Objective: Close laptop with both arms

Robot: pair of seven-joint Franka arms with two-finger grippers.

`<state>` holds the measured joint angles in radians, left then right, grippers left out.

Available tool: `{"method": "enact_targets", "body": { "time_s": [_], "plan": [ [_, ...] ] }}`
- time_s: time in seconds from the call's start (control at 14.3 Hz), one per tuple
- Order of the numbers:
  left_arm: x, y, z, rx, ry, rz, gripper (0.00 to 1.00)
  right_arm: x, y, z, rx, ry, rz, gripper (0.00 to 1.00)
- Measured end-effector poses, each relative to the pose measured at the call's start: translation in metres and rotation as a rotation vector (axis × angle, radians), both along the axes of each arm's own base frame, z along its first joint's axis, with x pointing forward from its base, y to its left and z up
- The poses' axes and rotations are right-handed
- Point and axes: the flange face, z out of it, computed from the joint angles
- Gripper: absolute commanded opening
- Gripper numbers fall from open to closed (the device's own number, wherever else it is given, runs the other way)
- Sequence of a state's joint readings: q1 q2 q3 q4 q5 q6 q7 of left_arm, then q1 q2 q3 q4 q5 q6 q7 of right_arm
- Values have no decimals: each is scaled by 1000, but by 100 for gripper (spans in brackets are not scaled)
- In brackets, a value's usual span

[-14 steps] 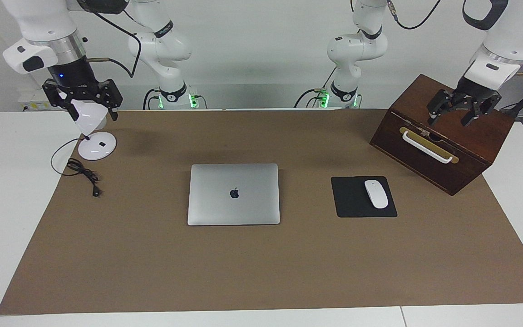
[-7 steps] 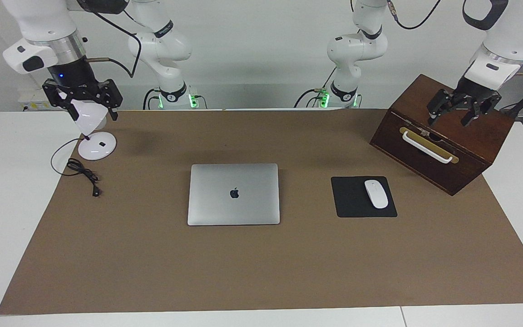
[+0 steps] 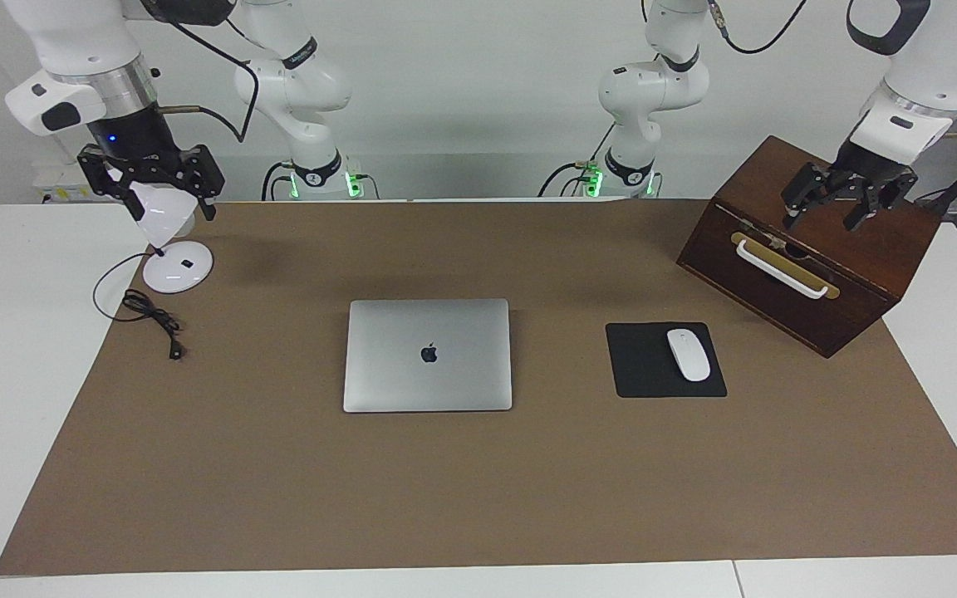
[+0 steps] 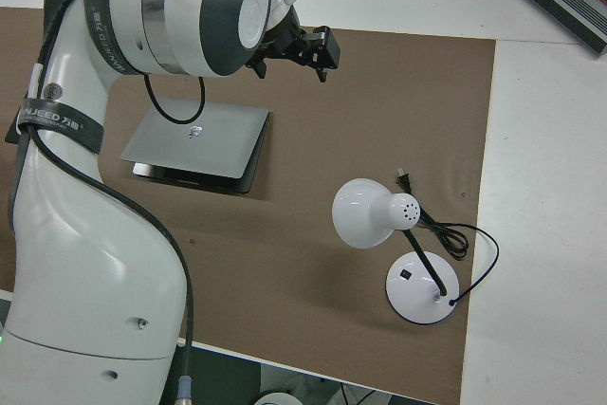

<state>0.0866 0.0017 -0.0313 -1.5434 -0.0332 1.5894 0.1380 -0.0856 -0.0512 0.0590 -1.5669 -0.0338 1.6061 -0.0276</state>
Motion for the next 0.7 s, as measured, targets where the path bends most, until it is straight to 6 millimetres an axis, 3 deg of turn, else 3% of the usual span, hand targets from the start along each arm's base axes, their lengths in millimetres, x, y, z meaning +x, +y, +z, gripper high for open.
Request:
{"method": "enact_targets", "body": {
  "time_s": [0.7],
  "plan": [
    [0, 0, 0, 0, 3, 0, 100, 0, 1, 0, 6, -1, -53, 100]
  ]
}}
